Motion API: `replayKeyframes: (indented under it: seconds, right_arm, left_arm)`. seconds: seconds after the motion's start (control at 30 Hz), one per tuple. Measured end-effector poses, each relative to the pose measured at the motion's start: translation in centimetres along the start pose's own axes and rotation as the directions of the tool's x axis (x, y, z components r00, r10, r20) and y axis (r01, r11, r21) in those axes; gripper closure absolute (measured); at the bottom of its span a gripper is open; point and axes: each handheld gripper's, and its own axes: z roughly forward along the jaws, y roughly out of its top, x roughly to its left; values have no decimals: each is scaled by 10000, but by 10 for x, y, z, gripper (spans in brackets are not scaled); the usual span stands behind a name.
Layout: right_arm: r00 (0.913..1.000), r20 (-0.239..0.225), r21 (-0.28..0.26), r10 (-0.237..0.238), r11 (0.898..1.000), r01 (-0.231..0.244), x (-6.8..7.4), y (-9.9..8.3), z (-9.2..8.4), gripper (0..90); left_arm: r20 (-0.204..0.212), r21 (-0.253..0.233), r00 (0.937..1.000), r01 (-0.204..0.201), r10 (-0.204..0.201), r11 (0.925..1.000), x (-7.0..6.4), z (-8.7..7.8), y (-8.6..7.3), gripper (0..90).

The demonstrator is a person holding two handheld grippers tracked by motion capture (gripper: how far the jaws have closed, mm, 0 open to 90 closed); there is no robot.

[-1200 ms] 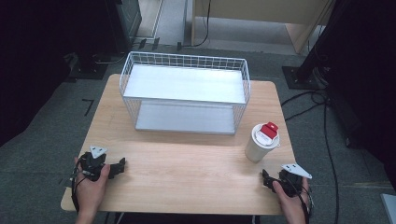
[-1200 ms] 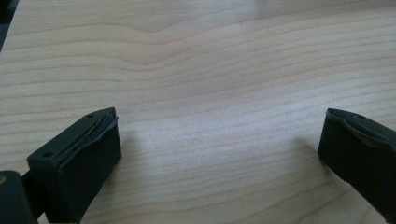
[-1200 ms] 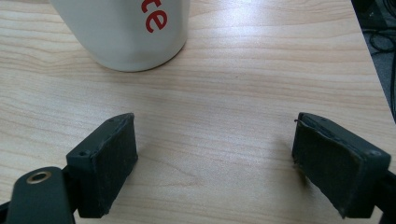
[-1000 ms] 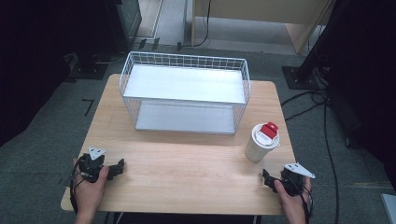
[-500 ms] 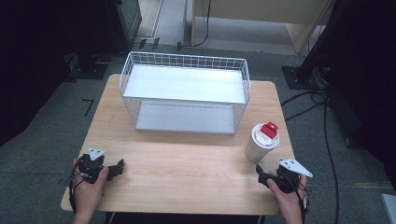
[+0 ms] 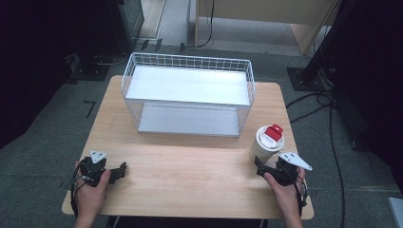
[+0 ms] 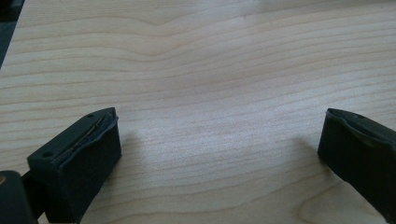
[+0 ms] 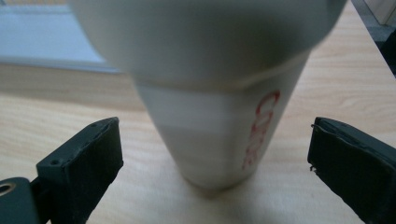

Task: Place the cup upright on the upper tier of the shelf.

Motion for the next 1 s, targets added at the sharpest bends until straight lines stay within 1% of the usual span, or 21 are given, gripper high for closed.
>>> replayKeyframes:
  seconds: [0.07,0.13,0.17,0.2,0.3,0.33,0.37,0.4,0.43,0.57,0.77,0.87,0.93,1.0]
  right_arm:
    - [10000,42,-92,-6,10000,7,0,1,1,48]
    - [9999,150,-414,8,9991,-1,0,5,3,59]
    - [9998,177,-473,95,9988,-86,1,6,4,62]
    - [9995,57,-647,318,9974,-313,1,7,6,62]
    - [9994,24,-773,337,9964,-334,2,7,6,62]
    - [9996,45,-932,265,9953,-260,3,8,7,62]
    - [9996,45,-932,265,9953,-260,3,8,7,62]
    - [9996,-60,-1101,289,9935,-294,3,8,8,63]
    - [9996,-60,-1101,289,9935,-294,3,8,8,63]
    - [9987,-188,-1281,482,9905,-502,4,11,16,60]
    - [9994,-69,-1505,350,9880,-357,6,12,21,65]
    - [9999,81,-1674,149,9858,-133,7,11,20,75]
    - [9998,114,-1716,143,9851,-121,7,11,20,77]
    - [9998,197,-1812,40,9834,-3,8,10,21,80]
  left_arm:
    - [-3,-1,10000,1,-1,10000,0,0,0,0]
    - [5,4,10000,6,-6,10000,0,0,0,0]
    - [13,3,10000,5,-5,10000,0,0,0,0]
    - [11,0,10000,-2,2,10000,0,0,0,0]
    - [28,-9,10000,-6,6,10000,0,0,0,0]
    - [47,-16,10000,-31,31,10000,-1,0,0,0]
    - [47,-16,10000,-31,31,10000,-1,0,0,0]
    - [47,-16,10000,-29,29,10000,-1,0,0,0]
    - [52,-13,10000,-40,40,10000,-1,0,0,0]
    - [63,-8,10000,-49,49,10000,-1,0,0,0]
    - [69,-13,10000,-51,51,10000,-1,0,0,0]
    - [68,2,10000,-54,54,10000,-1,0,0,0]
    - [72,0,10000,-51,51,10000,-1,0,0,0]
    - [64,-10,10000,-52,52,10000,-1,0,0,0]
